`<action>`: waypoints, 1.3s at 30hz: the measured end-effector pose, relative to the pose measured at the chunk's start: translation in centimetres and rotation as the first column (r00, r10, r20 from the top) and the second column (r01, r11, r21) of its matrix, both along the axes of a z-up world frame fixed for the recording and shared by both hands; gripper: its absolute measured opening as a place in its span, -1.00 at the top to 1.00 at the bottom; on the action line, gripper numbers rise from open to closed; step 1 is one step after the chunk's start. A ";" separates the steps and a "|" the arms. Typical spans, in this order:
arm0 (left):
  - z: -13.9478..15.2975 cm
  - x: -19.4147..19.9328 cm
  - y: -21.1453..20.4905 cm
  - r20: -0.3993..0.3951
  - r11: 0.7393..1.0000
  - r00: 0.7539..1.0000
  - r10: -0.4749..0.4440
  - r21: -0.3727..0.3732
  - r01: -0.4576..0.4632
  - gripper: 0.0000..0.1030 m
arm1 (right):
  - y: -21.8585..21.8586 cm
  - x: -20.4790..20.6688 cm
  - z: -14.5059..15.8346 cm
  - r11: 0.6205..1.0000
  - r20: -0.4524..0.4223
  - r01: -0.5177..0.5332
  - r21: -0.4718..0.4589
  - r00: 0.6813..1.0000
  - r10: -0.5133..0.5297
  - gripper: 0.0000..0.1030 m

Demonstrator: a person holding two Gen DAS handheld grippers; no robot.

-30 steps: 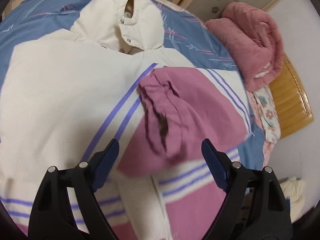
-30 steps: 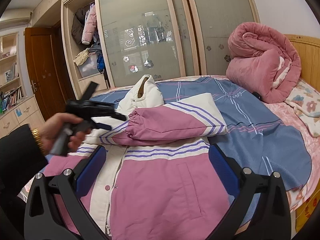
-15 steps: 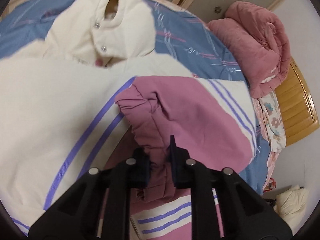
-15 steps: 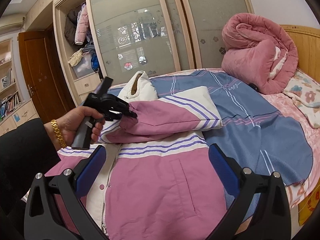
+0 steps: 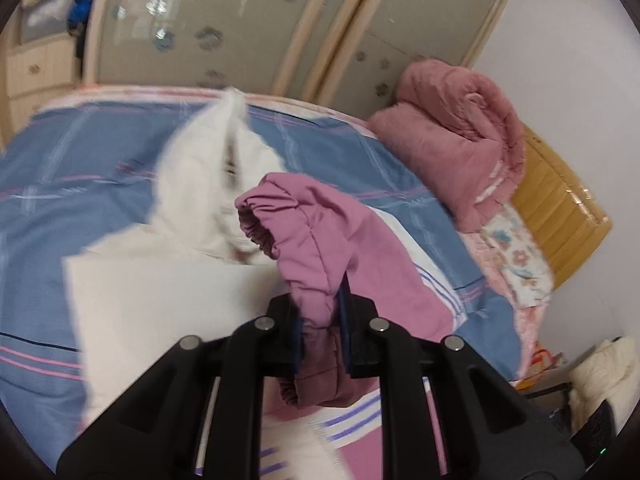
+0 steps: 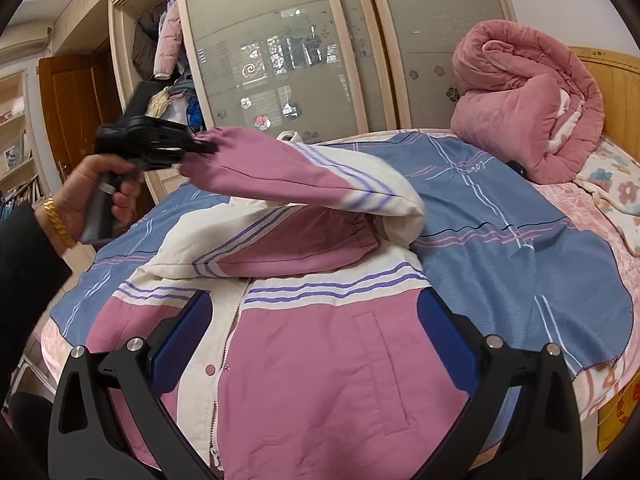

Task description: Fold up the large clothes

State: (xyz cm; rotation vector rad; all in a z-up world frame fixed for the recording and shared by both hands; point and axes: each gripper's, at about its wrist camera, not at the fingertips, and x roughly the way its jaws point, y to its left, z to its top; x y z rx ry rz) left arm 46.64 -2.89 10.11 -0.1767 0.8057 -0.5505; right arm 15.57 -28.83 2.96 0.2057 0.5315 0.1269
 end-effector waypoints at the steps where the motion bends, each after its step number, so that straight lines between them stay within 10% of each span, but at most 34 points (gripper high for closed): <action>1: -0.2 -0.1 1.3 -0.002 1.000 1.000 0.013 0.016 -0.013 0.73 | 0.1 0.1 0.0 1.000 -0.002 -0.003 -0.002 1.000 0.003 -0.97; 8: -9.5 0.9 9.0 -0.160 0.986 0.981 0.113 0.138 -0.091 0.64 | 1.5 0.5 -0.6 0.999 -0.025 -0.033 -0.036 0.999 0.032 -0.97; 14: -14.7 0.5 11.8 -0.191 0.973 0.956 0.224 0.099 -0.208 -0.31 | 2.1 0.8 -1.1 0.998 -0.042 -0.040 -0.057 0.998 0.038 -0.97; 24: -8.5 -8.2 9.9 0.077 0.877 0.942 0.326 0.347 -0.332 -0.93 | 2.6 0.7 -1.2 0.996 -0.037 -0.042 -0.082 0.999 0.039 -0.97; 31: -4.5 -23.0 9.0 0.240 0.877 0.911 0.334 0.275 -0.394 -0.96 | 2.8 0.1 -0.9 0.994 -0.014 -0.034 -0.100 0.999 0.033 -0.97; 36: -5.0 -28.9 8.1 0.370 0.805 0.847 0.382 0.317 -0.502 -0.96 | 3.3 0.1 -1.1 0.993 -0.014 -0.039 -0.110 0.999 0.038 -0.97; 39: -6.2 -30.3 8.7 0.345 0.808 0.840 0.418 0.280 -0.518 -0.96 | 3.9 0.1 -1.3 0.990 -0.014 -0.041 -0.135 0.999 0.040 -0.97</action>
